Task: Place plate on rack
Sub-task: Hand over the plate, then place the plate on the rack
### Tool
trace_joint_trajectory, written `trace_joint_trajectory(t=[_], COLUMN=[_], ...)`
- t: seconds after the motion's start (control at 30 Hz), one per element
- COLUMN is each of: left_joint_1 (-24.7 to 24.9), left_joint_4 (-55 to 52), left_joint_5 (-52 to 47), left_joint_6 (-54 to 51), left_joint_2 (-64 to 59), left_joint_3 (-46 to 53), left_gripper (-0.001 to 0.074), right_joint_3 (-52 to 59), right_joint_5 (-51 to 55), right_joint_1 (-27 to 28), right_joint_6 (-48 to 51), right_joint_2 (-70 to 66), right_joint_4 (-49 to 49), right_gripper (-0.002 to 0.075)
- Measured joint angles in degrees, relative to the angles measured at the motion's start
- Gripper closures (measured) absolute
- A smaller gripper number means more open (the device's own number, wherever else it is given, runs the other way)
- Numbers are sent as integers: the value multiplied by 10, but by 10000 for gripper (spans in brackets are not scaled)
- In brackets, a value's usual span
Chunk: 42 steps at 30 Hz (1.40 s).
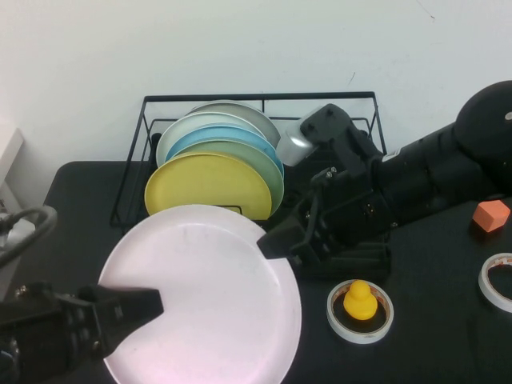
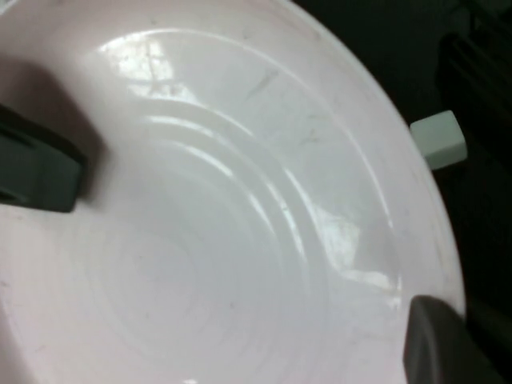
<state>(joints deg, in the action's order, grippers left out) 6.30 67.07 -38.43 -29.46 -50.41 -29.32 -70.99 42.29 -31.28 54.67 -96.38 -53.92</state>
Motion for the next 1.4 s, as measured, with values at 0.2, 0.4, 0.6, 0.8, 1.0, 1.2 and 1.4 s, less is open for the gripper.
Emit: trace_joint_trajectory(t=[0.2,0.4,0.6,0.8,1.0,1.2,1.4], left_joint_1=[0,0,0,0,0,0,0], left_joint_4=[5,12,28,40,169,288,302], left_joint_5=[8,11,4,6,74,167,172], left_joint_6=[-88,-198,-304,-441,-691,-978,-1073], left_joint_2=[0,0,0,0,0,-11,-81], left_joint_3=[0,0,1,1,-3,-51,-107], left_gripper=[620,620,620,620,620,620,620], right_joint_3=[0,-5,-41,-110,-228,-246,-176], right_joint_5=[4,32,57,168,263,282,282], right_joint_1=[0,5,4,25,93,103,103], right_joint_6=[26,71,65,29,-96,-119,-131], right_joint_2=[0,0,0,0,21,101,195], right_joint_4=[-15,-14,-30,-33,0,155,260], right_gripper=[717,693,463,224,363,668,717])
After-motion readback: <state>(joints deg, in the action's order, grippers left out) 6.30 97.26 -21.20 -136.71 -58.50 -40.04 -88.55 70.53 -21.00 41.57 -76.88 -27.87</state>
